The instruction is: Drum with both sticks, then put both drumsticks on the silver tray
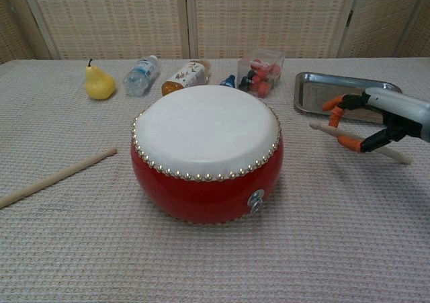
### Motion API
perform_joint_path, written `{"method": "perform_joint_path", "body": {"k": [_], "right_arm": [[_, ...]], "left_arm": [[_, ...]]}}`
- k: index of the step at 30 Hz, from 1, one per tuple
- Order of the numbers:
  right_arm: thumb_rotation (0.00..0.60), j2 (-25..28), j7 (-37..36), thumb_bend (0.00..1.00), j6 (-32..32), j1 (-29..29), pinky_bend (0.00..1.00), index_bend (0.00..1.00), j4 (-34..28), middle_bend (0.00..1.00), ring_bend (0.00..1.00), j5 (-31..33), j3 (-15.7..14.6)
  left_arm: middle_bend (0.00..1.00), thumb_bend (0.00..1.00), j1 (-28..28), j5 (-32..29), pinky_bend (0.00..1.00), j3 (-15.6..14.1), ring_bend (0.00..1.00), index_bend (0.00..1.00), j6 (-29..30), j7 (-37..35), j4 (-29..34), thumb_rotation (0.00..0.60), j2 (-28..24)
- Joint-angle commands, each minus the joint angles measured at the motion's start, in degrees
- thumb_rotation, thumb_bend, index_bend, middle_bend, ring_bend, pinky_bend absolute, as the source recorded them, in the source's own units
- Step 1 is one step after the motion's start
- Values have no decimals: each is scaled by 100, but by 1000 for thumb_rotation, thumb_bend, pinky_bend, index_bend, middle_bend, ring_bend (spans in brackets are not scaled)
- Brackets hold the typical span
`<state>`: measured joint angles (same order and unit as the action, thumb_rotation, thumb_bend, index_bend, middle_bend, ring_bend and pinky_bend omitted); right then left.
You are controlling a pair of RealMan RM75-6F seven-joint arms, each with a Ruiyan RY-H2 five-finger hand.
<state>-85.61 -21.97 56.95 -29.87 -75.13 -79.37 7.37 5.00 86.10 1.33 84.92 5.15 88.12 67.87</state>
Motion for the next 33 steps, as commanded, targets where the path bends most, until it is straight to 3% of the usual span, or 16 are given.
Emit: {"method": "perform_joint_path", "body": {"k": [1,5,10,15,21,27,33], "right_arm": [[600,541,-1117,488,453,253,0,570,-353,148,20,-407,-11],[600,781,-2057,488,645,358,3,570,-464,152,22,-632,-88],[600,910,-4309,488,884,459,62,570,-131,179,56,-1051,-310],[600,579,-6782,488,1321,509,136,569,955,217,122,-1376,-510],[600,-29,-8967,488,1625,465,207,546,2322,253,202,-1546,-688],[600,-577,-10170,463,1570,353,241,509,3383,268,244,-1581,-841],[600,-1030,-10848,381,1444,255,283,475,4211,284,276,-1582,-959]], "left_arm": [[110,287,4,29,116,-5,100,57,11,19,31,600,-6],[110,287,6,35,116,1,101,58,19,21,77,600,-30],[109,287,27,63,116,-6,100,57,-5,49,120,600,-31],[110,287,46,96,116,-2,101,57,-4,86,178,600,-53],[110,287,46,123,116,-13,100,57,5,137,263,600,-99],[110,287,32,127,116,-47,100,57,-11,185,320,600,-120],[110,288,25,153,116,-67,101,57,-6,227,373,600,-151]]}}
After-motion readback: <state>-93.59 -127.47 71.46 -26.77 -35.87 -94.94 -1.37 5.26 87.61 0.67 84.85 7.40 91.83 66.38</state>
